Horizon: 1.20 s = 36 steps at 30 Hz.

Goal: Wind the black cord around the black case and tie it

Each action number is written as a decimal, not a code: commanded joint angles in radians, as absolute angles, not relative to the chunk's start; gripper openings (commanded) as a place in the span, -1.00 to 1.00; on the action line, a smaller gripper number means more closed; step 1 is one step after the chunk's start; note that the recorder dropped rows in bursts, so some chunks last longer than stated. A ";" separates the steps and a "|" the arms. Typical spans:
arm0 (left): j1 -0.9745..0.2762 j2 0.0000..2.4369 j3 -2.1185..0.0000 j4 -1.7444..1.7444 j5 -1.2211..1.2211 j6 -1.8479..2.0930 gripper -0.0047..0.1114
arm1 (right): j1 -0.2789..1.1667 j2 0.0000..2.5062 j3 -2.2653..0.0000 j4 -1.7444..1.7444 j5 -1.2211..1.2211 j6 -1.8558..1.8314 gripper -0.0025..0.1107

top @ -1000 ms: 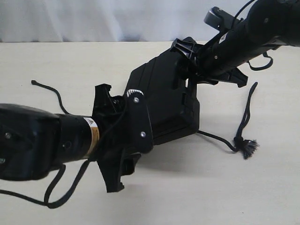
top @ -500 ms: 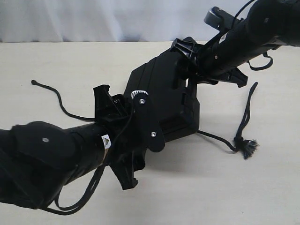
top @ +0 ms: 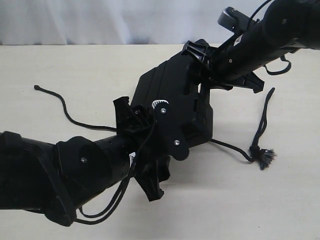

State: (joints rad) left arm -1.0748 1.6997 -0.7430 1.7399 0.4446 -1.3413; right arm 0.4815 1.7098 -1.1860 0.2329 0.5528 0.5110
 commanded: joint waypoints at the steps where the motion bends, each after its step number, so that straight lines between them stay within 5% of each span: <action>1: -1.083 1.698 -0.752 1.744 0.414 -1.358 0.38 | 0.477 1.689 -1.204 0.278 0.506 0.513 -0.88; 9: -1.083 1.698 -0.752 1.744 0.482 -1.358 0.41 | 0.477 1.689 -1.204 0.329 0.521 0.522 -0.88; 15: -1.083 1.698 -0.752 1.744 0.552 -1.358 0.65 | 0.477 1.689 -1.204 0.417 0.527 0.525 -0.88; 36: -0.917 1.698 -0.752 1.744 0.370 -1.367 0.54 | 0.477 1.689 -1.204 0.587 0.566 0.517 -0.88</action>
